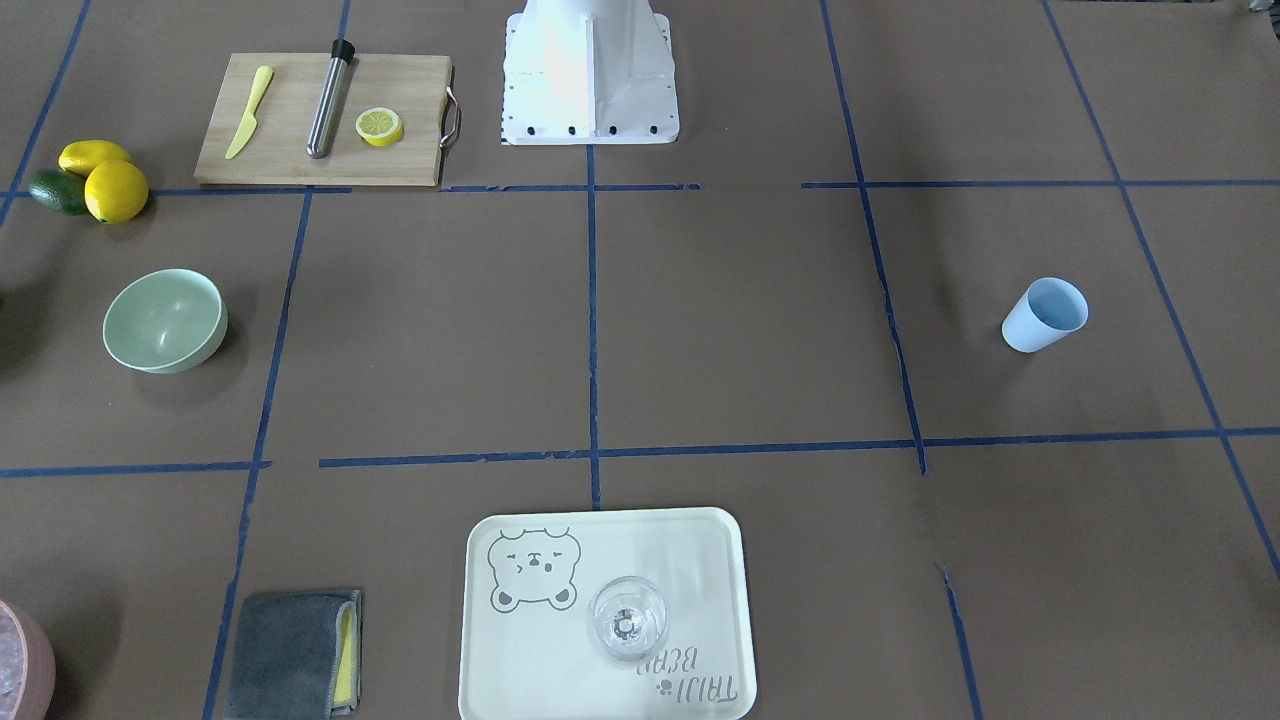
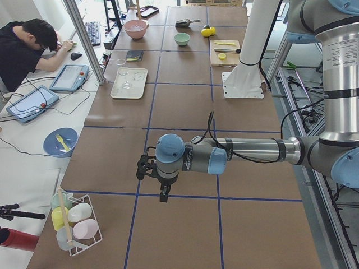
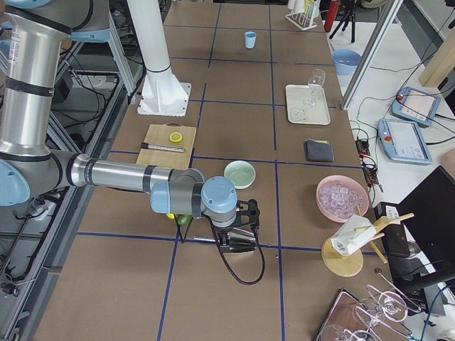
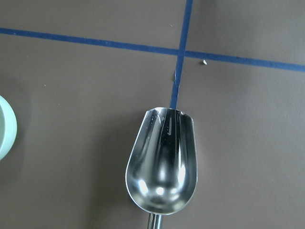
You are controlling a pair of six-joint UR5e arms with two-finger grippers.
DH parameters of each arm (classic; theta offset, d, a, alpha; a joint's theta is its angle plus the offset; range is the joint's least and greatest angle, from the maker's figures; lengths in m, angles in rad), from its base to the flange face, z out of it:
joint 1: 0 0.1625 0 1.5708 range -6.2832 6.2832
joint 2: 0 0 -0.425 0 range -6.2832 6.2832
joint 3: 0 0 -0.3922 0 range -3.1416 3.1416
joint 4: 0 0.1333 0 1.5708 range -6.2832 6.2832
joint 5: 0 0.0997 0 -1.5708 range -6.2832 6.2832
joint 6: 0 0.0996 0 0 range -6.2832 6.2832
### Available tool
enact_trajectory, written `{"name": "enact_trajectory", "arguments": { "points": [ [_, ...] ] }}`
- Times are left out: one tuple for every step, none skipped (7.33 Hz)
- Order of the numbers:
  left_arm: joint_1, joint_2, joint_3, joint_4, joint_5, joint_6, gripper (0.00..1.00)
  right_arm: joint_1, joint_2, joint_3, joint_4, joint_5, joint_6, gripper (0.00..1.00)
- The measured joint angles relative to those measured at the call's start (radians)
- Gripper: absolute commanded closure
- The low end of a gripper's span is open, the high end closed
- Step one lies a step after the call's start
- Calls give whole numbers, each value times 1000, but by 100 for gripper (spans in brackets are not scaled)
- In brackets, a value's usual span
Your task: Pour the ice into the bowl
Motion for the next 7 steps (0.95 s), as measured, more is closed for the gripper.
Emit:
{"name": "enact_trajectory", "arguments": {
  "points": [
    [0,0,0,0,0,0,0,0,12,5,69,-1,8,0],
    [0,-1,-1,0,0,0,0,-5,29,6,117,4,34,0],
    [0,-2,-1,-1,0,0,0,-26,45,10,145,11,85,0],
    [0,-4,-2,-1,0,0,0,-65,64,12,169,12,150,0],
    [0,-7,-2,-1,0,0,0,-112,80,13,189,10,231,0],
    [0,-8,-2,-2,0,0,0,-167,84,15,241,-7,302,0],
    [0,-9,-2,-2,0,0,0,-235,80,11,328,-41,340,0]
  ]
}}
